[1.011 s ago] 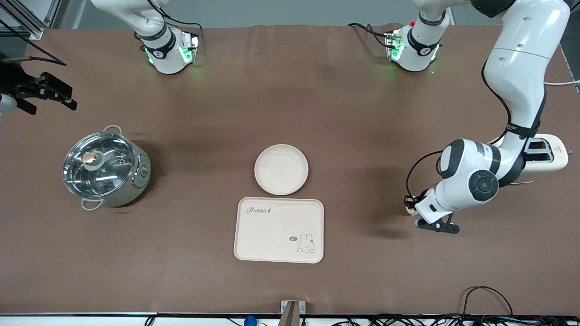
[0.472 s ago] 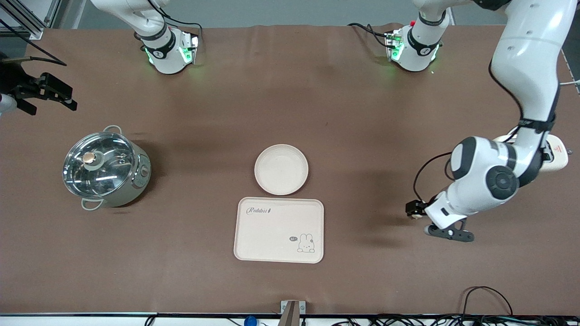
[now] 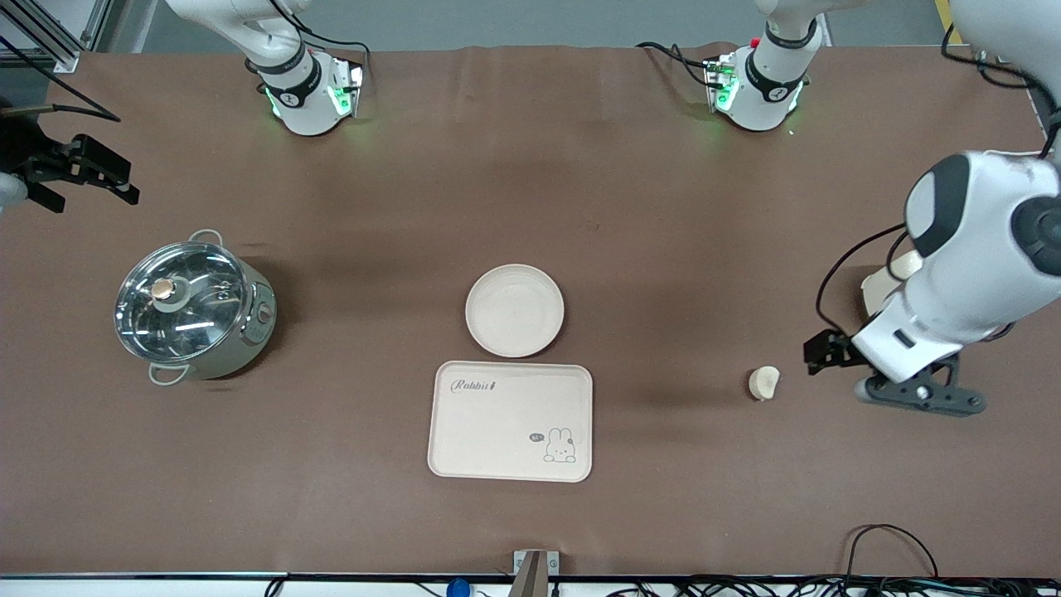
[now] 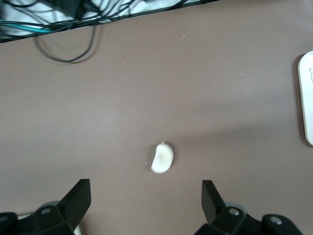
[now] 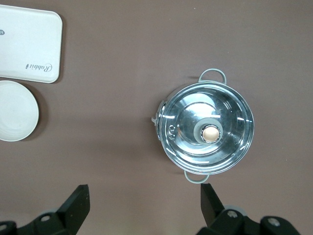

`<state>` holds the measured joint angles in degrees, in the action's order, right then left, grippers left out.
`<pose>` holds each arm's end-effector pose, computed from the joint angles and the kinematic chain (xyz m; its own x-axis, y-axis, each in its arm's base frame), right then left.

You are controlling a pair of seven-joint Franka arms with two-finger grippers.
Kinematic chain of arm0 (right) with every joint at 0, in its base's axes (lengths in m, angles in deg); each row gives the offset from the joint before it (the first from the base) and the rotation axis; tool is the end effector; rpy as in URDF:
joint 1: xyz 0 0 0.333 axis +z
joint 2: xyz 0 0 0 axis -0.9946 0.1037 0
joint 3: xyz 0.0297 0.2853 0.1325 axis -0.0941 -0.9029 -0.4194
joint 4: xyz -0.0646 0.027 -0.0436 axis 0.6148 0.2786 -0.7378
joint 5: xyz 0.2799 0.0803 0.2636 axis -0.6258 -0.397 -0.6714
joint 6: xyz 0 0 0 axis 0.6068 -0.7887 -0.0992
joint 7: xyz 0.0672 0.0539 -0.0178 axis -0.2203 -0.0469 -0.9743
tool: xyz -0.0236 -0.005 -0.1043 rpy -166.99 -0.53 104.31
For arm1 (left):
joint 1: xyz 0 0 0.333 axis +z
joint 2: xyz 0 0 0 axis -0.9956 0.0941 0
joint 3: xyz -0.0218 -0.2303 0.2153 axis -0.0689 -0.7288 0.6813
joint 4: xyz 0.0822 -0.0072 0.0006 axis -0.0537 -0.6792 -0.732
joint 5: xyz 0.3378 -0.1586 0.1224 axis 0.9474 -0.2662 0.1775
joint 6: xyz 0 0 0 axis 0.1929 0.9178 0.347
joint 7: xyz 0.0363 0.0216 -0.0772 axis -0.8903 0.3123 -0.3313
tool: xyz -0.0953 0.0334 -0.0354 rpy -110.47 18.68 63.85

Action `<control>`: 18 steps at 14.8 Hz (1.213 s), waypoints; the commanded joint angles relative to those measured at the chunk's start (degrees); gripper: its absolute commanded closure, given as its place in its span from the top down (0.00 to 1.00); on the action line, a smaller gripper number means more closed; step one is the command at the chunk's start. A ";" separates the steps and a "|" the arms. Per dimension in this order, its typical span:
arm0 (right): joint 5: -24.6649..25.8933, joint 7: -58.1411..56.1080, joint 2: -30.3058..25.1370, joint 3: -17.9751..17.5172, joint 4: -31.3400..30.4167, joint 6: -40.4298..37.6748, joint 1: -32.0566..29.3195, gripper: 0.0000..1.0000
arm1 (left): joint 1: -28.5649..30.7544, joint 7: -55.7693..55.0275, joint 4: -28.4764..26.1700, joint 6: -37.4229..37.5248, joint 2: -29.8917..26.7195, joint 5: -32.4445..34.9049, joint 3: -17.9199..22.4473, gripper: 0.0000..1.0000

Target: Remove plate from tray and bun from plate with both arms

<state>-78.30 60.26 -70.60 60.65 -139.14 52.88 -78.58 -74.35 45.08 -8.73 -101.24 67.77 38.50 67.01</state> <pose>0.5228 -0.0077 0.6443 0.9958 0.0904 0.0141 0.0908 -0.9953 -0.0334 0.6709 -0.0919 0.4976 0.9749 -0.1770 0.1347 -0.1724 -0.9840 -0.0449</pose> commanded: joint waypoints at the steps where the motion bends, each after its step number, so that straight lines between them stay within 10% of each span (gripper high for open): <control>1: 0.16 -0.90 -0.49 -0.40 -0.39 0.32 -0.98 1.00 | 0.56 1.56 -1.50 8.14 -8.47 -2.91 0.76 1.00; 9: 0.16 -2.13 -0.58 -0.22 -0.39 0.14 -0.99 1.00 | -12.18 2.18 -11.15 17.86 -26.85 -10.92 21.50 1.00; 18: 0.24 -2.13 -0.58 -0.14 0.23 0.14 -1.07 1.00 | -12.62 2.00 -2.74 21.80 -22.04 -9.95 21.51 1.00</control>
